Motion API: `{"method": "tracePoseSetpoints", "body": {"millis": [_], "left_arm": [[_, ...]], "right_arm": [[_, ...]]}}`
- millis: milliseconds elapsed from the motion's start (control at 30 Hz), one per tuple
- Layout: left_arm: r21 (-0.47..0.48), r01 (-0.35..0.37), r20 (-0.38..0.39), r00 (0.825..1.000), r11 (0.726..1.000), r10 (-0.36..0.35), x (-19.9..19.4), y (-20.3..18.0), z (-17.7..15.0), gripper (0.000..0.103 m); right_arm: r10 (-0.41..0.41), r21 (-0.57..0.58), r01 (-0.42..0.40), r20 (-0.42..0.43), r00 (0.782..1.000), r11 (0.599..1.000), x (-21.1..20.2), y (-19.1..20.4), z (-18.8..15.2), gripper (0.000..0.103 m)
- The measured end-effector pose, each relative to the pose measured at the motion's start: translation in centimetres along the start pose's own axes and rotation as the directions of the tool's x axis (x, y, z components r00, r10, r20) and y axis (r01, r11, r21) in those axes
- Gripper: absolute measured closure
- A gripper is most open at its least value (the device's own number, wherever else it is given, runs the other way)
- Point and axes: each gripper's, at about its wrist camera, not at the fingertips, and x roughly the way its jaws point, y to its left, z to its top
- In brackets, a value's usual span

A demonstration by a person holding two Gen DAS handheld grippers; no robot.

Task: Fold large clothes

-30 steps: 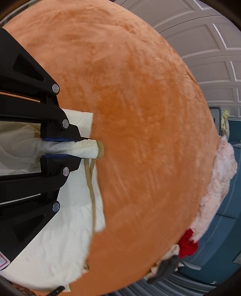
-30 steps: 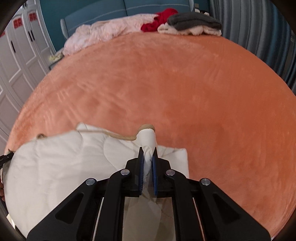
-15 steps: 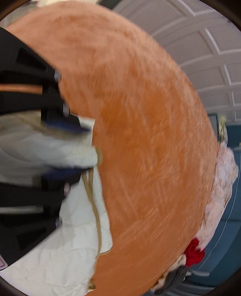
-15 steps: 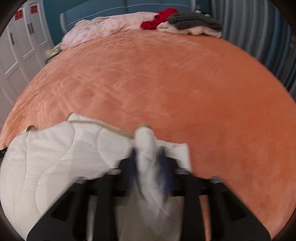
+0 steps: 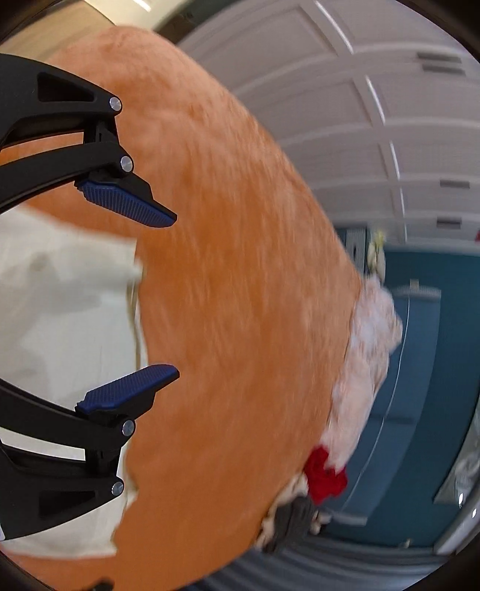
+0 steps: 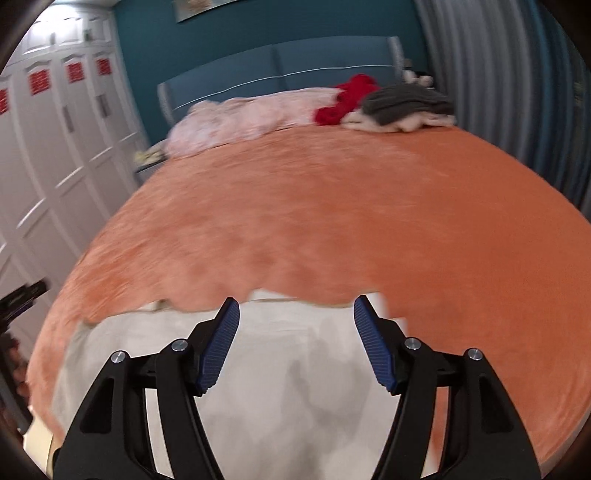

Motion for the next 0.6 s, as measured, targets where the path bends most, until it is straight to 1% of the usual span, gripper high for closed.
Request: {"method": "tracePoseSetpoints", "body": {"millis": [67, 167, 233, 300, 367, 467, 500, 533, 567, 600], "left_arm": [[0.023, 0.054, -0.018, 0.998, 0.998, -0.054, 0.3, -2.6, -0.3, 0.029], [0.067, 0.095, -0.069, 0.993, 0.993, -0.091, 1.8, -6.1, -1.3, 0.029], [0.1, 0.122, -0.119, 0.987, 0.988, -0.11, 3.5, -8.2, -2.3, 0.029], [0.127, 0.129, -0.157, 0.982, 0.984, -0.108, 5.0, -9.5, -3.2, 0.029], [0.155, 0.124, -0.193, 0.977, 0.98, -0.093, 6.6, -10.6, -4.2, 0.029], [0.188, 0.121, -0.243, 0.967, 0.975, -0.073, 9.2, -11.5, -6.0, 0.029], [0.192, 0.123, -0.261, 0.963, 0.974, -0.07, 9.9, -11.6, -6.6, 0.032], [0.197, 0.12, -0.278, 0.959, 0.973, -0.062, 10.8, -11.8, -7.3, 0.04], [0.203, 0.118, -0.283, 0.957, 0.972, -0.057, 11.2, -11.8, -7.7, 0.043], [0.21, 0.116, -0.281, 0.958, 0.971, -0.053, 11.6, -11.8, -8.1, 0.05]], "right_arm": [[0.033, -0.029, -0.033, -0.017, 0.999, 0.999, 0.8, 2.2, -0.3, 0.041], [0.074, -0.072, -0.079, -0.064, 0.995, 0.994, 3.0, 5.4, -0.9, 0.041], [0.087, -0.086, -0.095, -0.092, 0.992, 0.992, 4.3, 6.7, -1.2, 0.041], [0.088, -0.105, -0.101, -0.123, 0.988, 0.989, 5.8, 7.7, -1.5, 0.041], [0.079, -0.117, -0.098, -0.155, 0.985, 0.988, 7.4, 8.3, -1.8, 0.041], [0.051, -0.121, -0.075, -0.195, 0.979, 0.99, 9.6, 8.2, -2.3, 0.041], [0.043, -0.118, -0.069, -0.209, 0.977, 0.991, 10.3, 7.9, -2.6, 0.041], [0.036, -0.115, -0.063, -0.223, 0.974, 0.991, 10.8, 7.7, -3.0, 0.047], [0.031, -0.113, -0.06, -0.243, 0.969, 0.992, 11.6, 7.5, -3.4, 0.057], [0.032, -0.108, -0.062, -0.257, 0.966, 0.992, 12.0, 7.4, -4.0, 0.062]]}}
